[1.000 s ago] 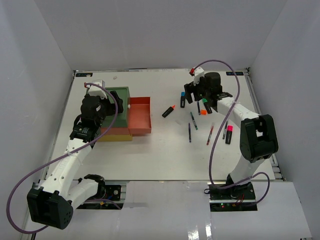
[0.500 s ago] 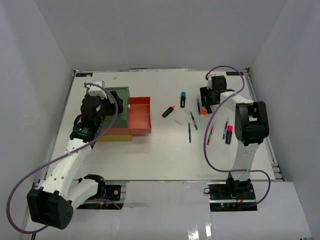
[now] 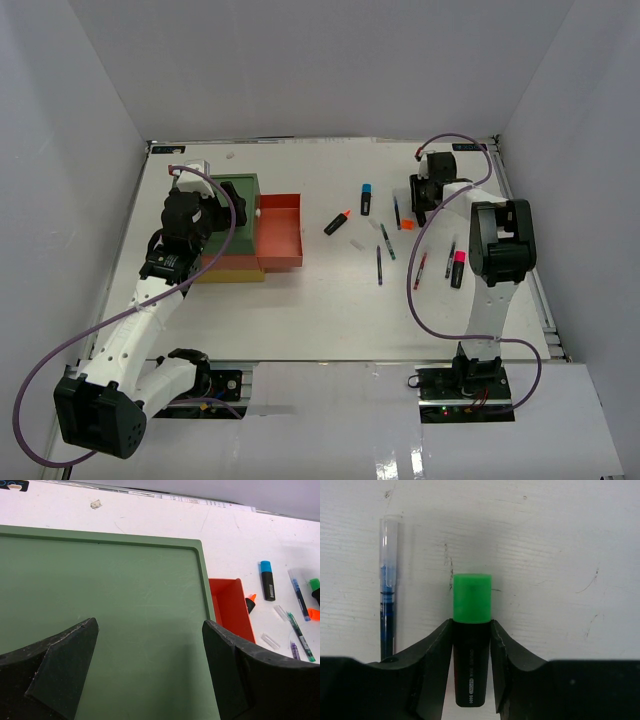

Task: Sort the stationery into containers
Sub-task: Pick up the pen from the center of the board.

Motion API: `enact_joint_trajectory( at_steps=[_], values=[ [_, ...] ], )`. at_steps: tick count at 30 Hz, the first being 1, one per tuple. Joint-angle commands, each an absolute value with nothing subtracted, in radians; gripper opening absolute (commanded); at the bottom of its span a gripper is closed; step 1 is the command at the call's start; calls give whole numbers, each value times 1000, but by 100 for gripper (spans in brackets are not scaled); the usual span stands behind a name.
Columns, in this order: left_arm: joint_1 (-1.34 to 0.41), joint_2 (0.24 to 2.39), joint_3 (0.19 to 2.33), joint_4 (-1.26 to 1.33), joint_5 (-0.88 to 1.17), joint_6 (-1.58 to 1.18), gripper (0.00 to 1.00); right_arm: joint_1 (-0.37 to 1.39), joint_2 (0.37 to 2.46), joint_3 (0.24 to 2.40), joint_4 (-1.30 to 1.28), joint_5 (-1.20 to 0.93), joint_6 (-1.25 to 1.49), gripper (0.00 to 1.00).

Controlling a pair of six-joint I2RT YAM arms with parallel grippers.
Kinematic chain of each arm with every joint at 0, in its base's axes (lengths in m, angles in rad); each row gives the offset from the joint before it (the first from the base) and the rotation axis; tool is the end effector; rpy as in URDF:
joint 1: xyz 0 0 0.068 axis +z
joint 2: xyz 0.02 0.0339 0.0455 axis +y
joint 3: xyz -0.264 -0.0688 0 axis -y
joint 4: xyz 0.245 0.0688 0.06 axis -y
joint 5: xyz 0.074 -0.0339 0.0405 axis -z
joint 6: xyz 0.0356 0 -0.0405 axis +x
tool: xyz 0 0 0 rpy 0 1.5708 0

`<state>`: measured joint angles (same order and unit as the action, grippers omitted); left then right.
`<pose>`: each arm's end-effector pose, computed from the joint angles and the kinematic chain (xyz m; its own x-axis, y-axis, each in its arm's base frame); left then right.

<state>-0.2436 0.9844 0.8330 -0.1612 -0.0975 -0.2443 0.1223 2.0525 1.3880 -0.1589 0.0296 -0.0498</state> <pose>0.2234 -0.0519 0.3221 -0.3259 -0.1671 -0.9305 0.0735 0.9768 -0.2011 0.4435 0.0534 0.1632 -0.7220 -0.1389 -0.6778 -0.1381 0.9889 -0.0555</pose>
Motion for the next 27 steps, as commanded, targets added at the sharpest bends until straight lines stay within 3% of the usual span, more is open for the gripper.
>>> enact_joint_trajectory(
  at_steps=[1,3,9,12,16,27],
  values=[
    [-244,1000,824,-265,-61,-262,96,110,2057,1419,-164,32,-49,38],
    [-245,1002,825,-265,-60,-261,96,109,2046,1425,-176,37,-54,32],
    [-245,1002,825,-265,-57,-264,96,133,1910,1398,-190,22,-25,31],
    [-244,1002,827,-265,-57,-264,96,184,1811,1336,-146,-36,44,29],
    [-244,1002,825,-265,-58,-264,96,315,1715,1276,-77,-86,159,19],
    [-245,996,824,-265,-71,-267,96,653,1713,1281,270,-199,521,29]
  ],
)
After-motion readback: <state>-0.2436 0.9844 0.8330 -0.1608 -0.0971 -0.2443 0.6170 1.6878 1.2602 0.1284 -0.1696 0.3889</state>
